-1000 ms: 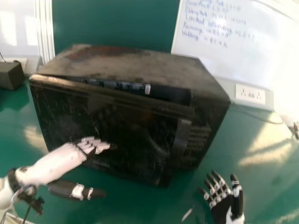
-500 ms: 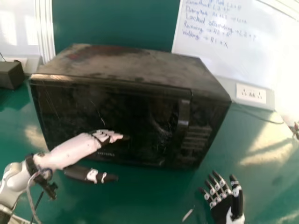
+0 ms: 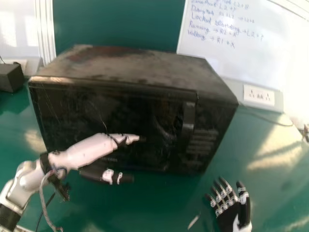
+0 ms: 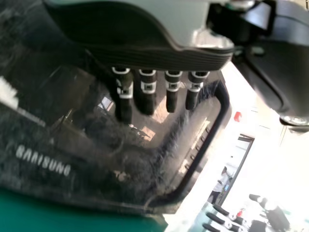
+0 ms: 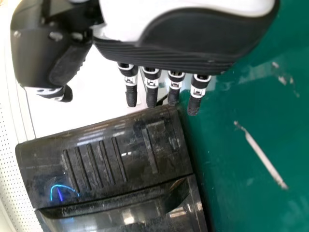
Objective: Put biscuit inside oven
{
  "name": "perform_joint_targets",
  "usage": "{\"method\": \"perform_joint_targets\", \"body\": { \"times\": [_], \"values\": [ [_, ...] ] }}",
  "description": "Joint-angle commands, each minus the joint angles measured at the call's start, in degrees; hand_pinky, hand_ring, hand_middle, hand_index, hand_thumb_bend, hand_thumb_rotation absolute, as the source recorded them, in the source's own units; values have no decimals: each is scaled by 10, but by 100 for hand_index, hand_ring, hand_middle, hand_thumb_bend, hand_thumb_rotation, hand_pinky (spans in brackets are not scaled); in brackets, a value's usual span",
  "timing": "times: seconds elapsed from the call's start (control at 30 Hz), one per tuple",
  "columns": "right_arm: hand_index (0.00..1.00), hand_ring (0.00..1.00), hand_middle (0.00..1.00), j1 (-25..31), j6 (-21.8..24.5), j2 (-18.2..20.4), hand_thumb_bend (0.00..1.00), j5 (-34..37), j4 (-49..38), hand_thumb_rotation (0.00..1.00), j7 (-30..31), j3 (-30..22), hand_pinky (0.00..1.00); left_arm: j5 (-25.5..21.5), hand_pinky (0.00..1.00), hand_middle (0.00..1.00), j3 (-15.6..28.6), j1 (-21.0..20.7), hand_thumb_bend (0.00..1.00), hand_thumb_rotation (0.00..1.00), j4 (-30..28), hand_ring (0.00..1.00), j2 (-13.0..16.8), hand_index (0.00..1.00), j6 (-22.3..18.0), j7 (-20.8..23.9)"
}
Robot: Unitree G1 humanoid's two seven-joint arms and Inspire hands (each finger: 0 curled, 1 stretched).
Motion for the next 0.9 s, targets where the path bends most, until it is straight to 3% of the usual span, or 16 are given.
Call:
{"method": "perform_joint_targets", "body": {
  "times": [0.0, 0.2, 0.33, 0.53, 0.7, 0.87],
  "values": [
    [98, 99, 100, 1, -1, 3, 65, 2, -3, 100, 2, -2, 96, -14, 100, 100, 10, 33, 76, 88, -25, 100, 8, 100, -1, 5],
    [97, 96, 99, -1, 2, 2, 66, -3, -3, 100, -1, -1, 90, -53, 100, 100, 57, 146, 75, 88, -141, 100, 20, 100, 11, 9],
    [97, 96, 99, -2, 2, 6, 66, 0, -3, 100, 2, 1, 89, -72, 100, 100, 106, 257, 73, 89, -244, 100, 19, 100, 33, 10],
    [97, 93, 97, -1, 4, 9, 68, -2, -8, 100, -1, 4, 90, -111, 100, 100, 176, 410, 74, 88, -364, 100, -17, 100, 72, 26],
    [95, 91, 94, 0, 0, 14, 67, -3, -9, 100, -1, 5, 86, -143, 100, 100, 231, 519, 73, 88, -414, 100, -57, 100, 51, 37],
    [97, 95, 98, 9, 2, 23, 66, -2, -22, 100, -6, 10, 92, -178, 100, 100, 280, 604, 73, 87, -445, 100, -73, 100, 26, 23]
  ]
}}
